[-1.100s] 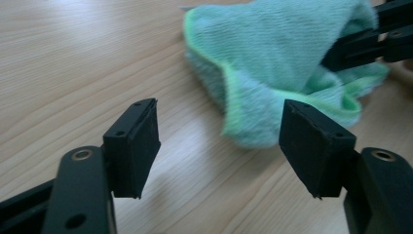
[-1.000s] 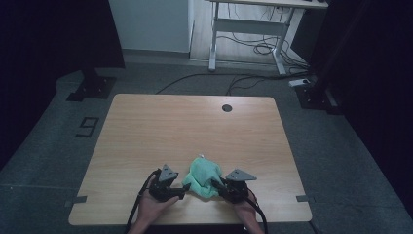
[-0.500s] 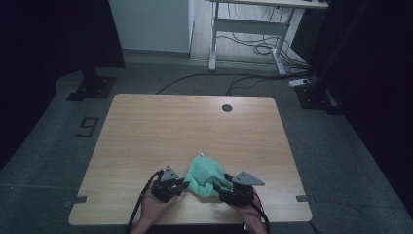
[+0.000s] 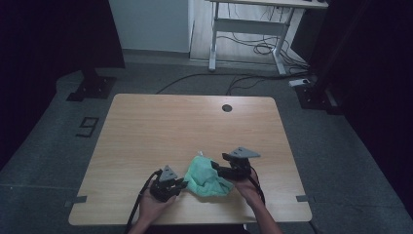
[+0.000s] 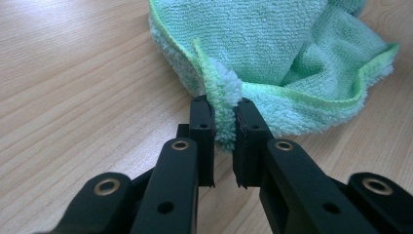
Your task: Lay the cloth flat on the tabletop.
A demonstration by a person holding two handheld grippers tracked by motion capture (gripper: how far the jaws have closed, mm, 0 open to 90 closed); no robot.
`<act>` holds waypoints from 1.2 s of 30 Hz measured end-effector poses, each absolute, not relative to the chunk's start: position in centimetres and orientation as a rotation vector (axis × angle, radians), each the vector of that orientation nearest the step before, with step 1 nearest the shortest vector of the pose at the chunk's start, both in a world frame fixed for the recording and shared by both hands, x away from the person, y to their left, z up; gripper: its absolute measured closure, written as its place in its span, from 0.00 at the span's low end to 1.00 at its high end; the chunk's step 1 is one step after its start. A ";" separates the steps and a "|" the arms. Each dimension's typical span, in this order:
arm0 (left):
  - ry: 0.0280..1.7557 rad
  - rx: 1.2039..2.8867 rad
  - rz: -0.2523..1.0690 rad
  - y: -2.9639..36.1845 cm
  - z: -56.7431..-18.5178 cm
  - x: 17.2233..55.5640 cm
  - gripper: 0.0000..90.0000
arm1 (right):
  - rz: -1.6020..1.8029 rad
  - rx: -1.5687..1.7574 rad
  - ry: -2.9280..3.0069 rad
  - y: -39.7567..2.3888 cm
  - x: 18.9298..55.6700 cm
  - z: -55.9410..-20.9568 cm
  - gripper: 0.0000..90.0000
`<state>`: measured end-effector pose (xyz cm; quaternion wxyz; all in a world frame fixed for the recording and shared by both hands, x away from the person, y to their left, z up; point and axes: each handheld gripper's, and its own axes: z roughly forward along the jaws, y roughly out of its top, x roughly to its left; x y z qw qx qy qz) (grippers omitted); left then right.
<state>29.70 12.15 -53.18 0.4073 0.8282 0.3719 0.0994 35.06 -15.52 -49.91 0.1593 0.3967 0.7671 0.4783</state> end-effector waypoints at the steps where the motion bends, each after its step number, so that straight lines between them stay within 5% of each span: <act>1: 0.939 2.087 0.254 12.2 -53.2 29.7 0.90 | 1.338 1.127 2.214 -14.7 36.6 -50.2 0.43; 21: 0.955 2.085 0.250 12.5 -53.5 30.0 0.90 | 1.243 1.125 2.407 -10.8 40.0 -53.0 0.46; 30: 0.962 2.085 0.256 12.6 -53.6 30.1 0.90 | 1.152 1.094 2.486 -10.3 40.1 -54.2 0.62; 36: 0.969 2.085 0.258 12.7 -53.7 30.1 0.90 | 1.139 1.063 2.509 -10.3 39.9 -54.2 0.87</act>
